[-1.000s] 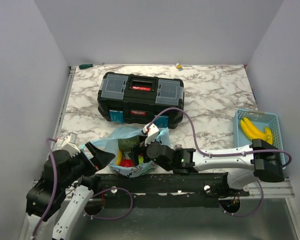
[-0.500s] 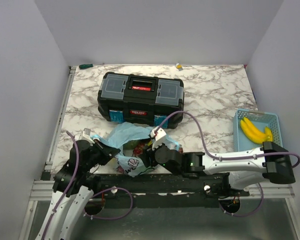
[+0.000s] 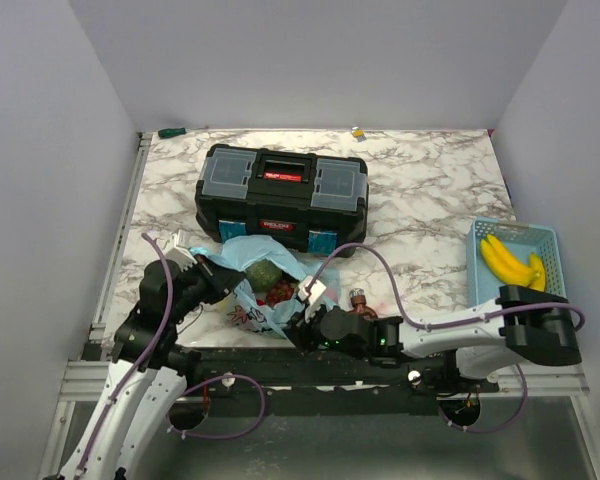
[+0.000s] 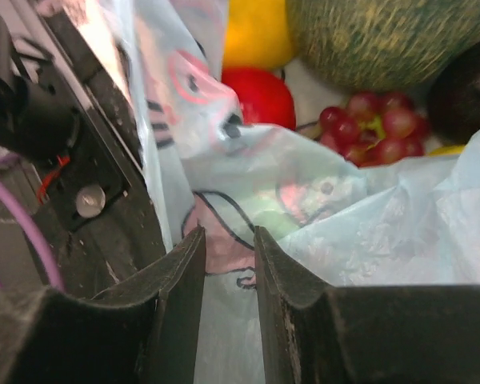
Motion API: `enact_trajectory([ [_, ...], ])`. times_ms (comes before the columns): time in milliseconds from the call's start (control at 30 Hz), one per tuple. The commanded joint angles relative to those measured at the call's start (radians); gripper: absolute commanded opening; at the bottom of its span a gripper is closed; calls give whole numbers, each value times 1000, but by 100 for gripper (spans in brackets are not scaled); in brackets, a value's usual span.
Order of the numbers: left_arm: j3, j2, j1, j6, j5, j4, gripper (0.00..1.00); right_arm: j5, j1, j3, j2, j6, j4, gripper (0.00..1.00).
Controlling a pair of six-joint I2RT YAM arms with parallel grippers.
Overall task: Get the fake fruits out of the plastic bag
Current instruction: Adjust the plastic bag at the center of the board.
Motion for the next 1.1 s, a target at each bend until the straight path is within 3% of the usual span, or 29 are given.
enact_trajectory([
  [0, -20, -127, 12, 71, -1, -157, 0, -80, 15, -26, 133, 9, 62, 33],
  [167, -149, -318, 12, -60, 71, -202, 0, -1, 15, -21, 98, 52, 7, 34],
  [367, -172, -453, 12, -123, 61, -329, 0, 104, 15, 63, -25, 99, -175, 51],
  [567, -162, -457, 11, -111, 51, -398, 0, 160, 15, 132, -6, 53, -137, 68],
  [667, -159, -469, 12, -108, 38, -407, 0, 227, 11, 168, 96, 20, -91, 67],
  [733, -165, -468, 12, -109, 49, -406, 0, 242, 1, 205, 160, 15, -84, 58],
  [833, -180, -470, 12, -108, 53, -408, 0, 246, -11, 243, 247, -10, -83, 53],
  [1067, -190, -488, 12, -111, 36, -422, 0, 152, -9, 170, 208, 22, -179, 40],
])
